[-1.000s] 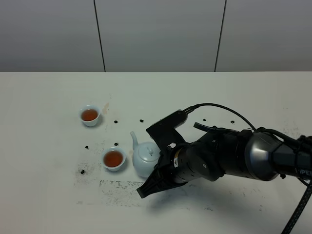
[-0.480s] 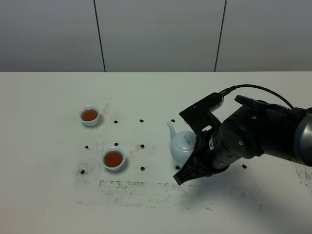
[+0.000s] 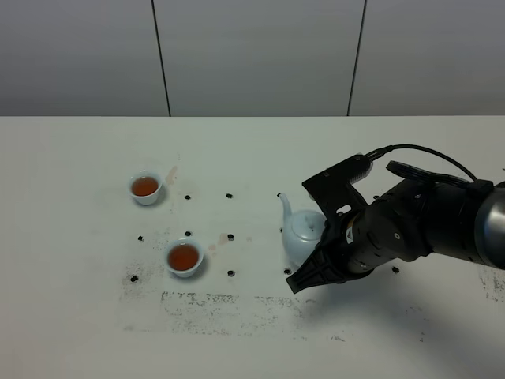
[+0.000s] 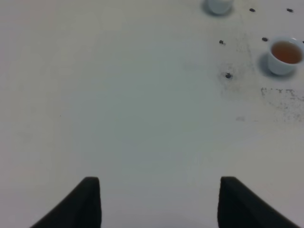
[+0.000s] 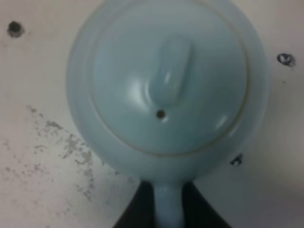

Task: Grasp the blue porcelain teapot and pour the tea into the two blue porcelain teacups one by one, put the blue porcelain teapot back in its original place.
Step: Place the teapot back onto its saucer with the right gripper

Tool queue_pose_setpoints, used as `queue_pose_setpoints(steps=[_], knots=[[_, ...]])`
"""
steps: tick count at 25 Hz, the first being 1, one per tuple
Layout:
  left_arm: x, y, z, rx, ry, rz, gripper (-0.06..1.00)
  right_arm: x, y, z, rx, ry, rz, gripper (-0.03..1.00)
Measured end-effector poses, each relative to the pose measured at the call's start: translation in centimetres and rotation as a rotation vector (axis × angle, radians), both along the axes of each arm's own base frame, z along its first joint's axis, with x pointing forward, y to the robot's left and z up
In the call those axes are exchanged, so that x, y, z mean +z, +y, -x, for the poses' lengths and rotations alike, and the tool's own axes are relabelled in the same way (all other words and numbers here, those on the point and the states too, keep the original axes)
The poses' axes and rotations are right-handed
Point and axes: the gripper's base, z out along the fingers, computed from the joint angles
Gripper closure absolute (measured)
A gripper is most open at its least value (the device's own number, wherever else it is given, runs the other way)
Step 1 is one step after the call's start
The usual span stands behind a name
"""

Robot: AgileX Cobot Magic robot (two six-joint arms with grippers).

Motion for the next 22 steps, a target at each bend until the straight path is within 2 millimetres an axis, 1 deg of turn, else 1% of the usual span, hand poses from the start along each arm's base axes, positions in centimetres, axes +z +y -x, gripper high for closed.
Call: queue_pose_setpoints(steps=[3,13,18,22], knots=[[0.0,0.0,0.0,0.000,0.000,0.000,0.44,0.0,-0.4,-0.3,-0.028,0.002,-0.009,0.93],[0.0,0.0,0.0,0.000,0.000,0.000,0.44,-0.2,-0.6,-0.3,-0.055,0.011,-0.030,0.93],[0.0,0.0,0.0,0.000,0.000,0.000,0.44,-0.6,0.6,0.1,-0.020,0.004,-0.040,0.93],[0.0,0.0,0.0,0.000,0.000,0.000,0.44,-1.1,1.0,0.3,-0.010,0.014,-0.036,0.93]])
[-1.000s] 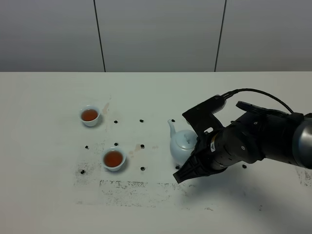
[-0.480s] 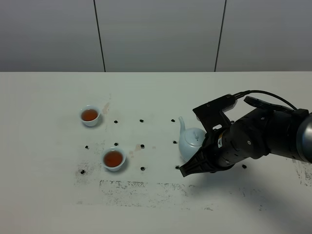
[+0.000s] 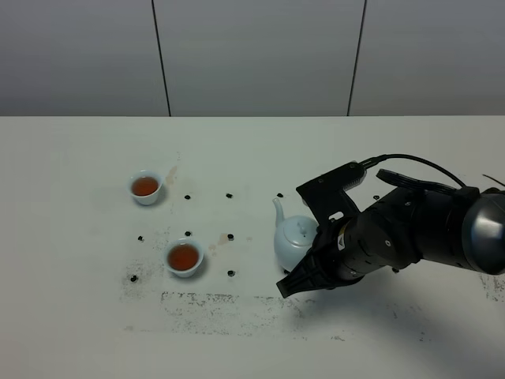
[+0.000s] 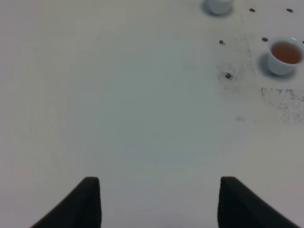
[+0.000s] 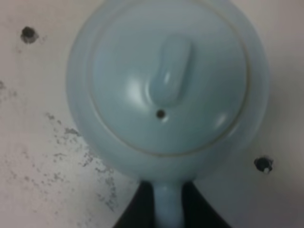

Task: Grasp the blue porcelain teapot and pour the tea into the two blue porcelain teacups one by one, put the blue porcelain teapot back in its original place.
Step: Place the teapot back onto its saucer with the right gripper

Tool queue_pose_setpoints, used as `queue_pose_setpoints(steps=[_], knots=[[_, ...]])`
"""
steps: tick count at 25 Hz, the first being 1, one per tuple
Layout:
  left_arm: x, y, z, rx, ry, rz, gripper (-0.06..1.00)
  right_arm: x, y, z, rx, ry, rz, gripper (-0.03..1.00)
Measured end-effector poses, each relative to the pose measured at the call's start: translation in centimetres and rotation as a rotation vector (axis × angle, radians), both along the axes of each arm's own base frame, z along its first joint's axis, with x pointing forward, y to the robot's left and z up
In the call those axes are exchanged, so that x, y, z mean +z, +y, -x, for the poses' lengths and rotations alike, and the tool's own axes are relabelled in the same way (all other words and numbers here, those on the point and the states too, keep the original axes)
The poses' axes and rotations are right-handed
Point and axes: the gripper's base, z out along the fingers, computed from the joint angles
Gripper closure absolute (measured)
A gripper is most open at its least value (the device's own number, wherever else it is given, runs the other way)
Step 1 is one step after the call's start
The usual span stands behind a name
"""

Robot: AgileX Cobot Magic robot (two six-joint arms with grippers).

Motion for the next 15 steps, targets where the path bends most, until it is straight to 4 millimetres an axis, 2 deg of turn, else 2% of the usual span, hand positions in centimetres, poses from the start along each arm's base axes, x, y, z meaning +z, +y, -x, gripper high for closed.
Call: queue_pose_setpoints(steps=[7,15], knots=[[0.0,0.0,0.0,0.000,0.000,0.000,0.44,-1.1,0.2,-0.2,0.001,0.014,0.009,0.93],[0.0,0.0,0.0,0.000,0.000,0.000,0.44,-1.2,0.5,-0.1,0.012,0.005,0.001,0.93]])
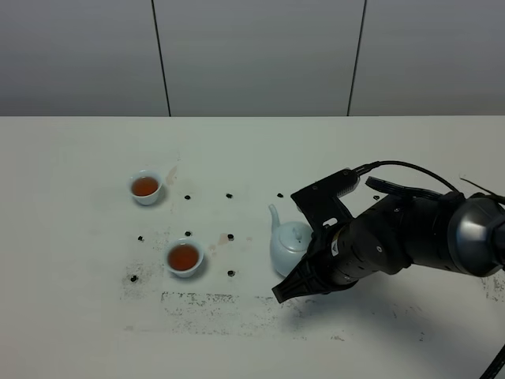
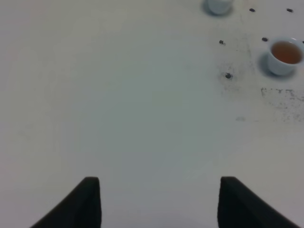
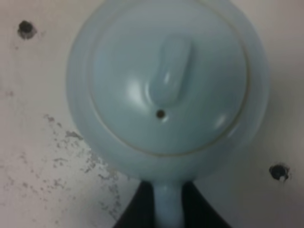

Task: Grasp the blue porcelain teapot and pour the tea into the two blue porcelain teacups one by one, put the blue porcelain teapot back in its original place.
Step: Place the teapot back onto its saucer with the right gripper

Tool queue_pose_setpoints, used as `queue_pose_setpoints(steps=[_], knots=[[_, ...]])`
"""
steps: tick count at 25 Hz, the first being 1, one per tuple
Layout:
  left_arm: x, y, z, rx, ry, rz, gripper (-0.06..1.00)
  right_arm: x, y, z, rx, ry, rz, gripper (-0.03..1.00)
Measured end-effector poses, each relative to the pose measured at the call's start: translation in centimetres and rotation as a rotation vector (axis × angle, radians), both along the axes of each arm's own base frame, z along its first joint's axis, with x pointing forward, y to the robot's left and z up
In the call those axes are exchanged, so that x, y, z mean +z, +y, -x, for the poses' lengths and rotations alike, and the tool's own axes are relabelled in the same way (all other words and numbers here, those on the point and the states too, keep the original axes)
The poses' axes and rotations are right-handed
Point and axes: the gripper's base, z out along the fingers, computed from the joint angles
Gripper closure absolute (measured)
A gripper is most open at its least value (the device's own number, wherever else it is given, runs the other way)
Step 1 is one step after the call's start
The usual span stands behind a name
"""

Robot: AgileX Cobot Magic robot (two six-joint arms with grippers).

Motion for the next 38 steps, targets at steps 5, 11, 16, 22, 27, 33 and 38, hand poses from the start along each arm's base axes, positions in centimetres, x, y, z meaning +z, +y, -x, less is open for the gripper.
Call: queue_pose_setpoints(steps=[5,11,16,22,27,33,38], knots=[[0.0,0.0,0.0,0.000,0.000,0.000,0.44,-0.2,0.1,-0.1,0.001,-0.001,-0.001,0.93],[0.0,0.0,0.0,0.000,0.000,0.000,0.44,-0.9,0.1,-0.1,0.001,0.013,0.008,0.93],[0.0,0.0,0.0,0.000,0.000,0.000,0.44,-0.9,0.1,-0.1,0.001,0.012,0.008,0.93],[0.0,0.0,0.0,0.000,0.000,0.000,0.44,-0.9,0.1,-0.1,0.002,0.012,0.008,0.88],[0.0,0.0,0.0,0.000,0.000,0.000,0.44,-0.9,0.1,-0.2,0.003,0.010,0.006,0.70],[0.0,0.0,0.0,0.000,0.000,0.000,0.44,-0.5,0.1,0.2,-0.012,0.038,0.009,0.58],[0.0,0.0,0.0,0.000,0.000,0.000,0.44,3.3,0.1,0.7,-0.029,0.034,-0.024,0.58]])
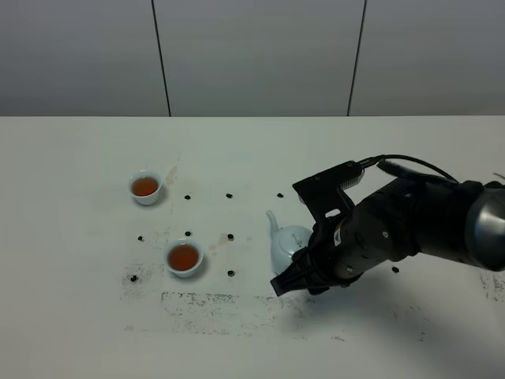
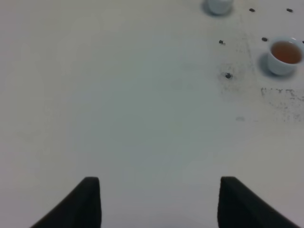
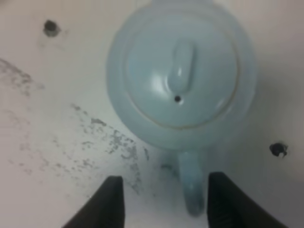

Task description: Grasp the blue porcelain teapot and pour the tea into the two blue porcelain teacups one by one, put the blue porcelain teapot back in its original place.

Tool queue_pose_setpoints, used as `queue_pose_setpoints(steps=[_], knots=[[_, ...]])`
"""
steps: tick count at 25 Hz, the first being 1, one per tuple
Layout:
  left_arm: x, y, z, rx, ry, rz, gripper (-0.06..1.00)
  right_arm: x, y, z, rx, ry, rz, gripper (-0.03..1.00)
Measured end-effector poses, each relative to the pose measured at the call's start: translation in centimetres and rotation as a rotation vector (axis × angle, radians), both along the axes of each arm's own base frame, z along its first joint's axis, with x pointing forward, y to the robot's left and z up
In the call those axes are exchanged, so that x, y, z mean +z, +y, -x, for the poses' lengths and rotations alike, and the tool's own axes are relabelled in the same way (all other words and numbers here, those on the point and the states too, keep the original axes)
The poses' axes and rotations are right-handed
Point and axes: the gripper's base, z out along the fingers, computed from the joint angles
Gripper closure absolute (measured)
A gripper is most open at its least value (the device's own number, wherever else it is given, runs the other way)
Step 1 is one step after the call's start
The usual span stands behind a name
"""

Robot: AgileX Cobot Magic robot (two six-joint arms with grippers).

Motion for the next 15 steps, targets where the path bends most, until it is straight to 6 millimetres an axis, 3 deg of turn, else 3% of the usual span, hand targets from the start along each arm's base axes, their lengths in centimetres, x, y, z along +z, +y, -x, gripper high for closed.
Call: queue_pose_setpoints(steps=[5,12,15], knots=[[0.0,0.0,0.0,0.000,0.000,0.000,0.44,3.2,-1.0,-1.1,-0.050,-0.061,-0.057,0.57],[0.0,0.0,0.0,0.000,0.000,0.000,0.44,3.2,-8.3,-4.9,-0.245,-0.088,-0.020,0.57],[0.0,0.0,0.0,0.000,0.000,0.000,0.44,3.2,-9.7,-5.3,-0.272,-0.092,-0.010,0.57]])
